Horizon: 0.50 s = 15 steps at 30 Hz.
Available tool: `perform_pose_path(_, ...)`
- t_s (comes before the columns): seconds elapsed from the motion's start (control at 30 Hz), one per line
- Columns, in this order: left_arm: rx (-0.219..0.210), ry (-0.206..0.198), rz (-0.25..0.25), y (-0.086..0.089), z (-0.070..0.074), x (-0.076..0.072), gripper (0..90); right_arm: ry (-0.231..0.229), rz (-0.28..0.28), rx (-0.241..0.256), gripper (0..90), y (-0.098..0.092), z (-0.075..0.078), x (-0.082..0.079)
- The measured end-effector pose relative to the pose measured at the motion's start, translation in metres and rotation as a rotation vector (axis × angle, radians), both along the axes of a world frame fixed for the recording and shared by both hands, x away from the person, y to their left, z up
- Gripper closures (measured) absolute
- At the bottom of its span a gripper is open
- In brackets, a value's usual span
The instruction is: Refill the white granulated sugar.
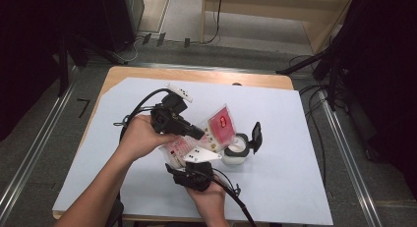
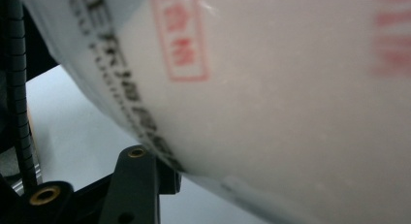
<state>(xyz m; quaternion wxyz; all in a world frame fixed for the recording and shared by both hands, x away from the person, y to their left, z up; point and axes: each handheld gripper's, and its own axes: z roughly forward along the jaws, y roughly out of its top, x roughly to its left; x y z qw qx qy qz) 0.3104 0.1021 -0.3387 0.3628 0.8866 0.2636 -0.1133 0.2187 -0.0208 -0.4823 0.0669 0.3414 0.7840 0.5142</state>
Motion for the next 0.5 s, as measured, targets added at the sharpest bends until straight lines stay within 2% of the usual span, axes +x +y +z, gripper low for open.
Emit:
perform_pose_path(0.17, -0.012, -0.017, 0.003, 0.004, 0.003, -0.003, 88.6, -0.009, -0.010, 0.005, 55.1, -0.002, 0.001, 0.000)
perform_pose_path(0.37, -0.052, -0.034, 0.020, 0.013, 0.008, -0.007, 88.5, -0.014, -0.027, 0.019, 55.1, -0.007, 0.005, 0.003)
perform_pose_path(0.4, -0.060, -0.044, 0.011, 0.015, 0.007, -0.006, 88.6, -0.012, -0.031, 0.021, 55.0, -0.008, 0.006, 0.004)
perform_pose_path(0.5, -0.059, -0.046, 0.018, 0.020, 0.008, -0.005, 88.7, -0.012, -0.036, 0.007, 55.3, -0.009, 0.007, 0.007)
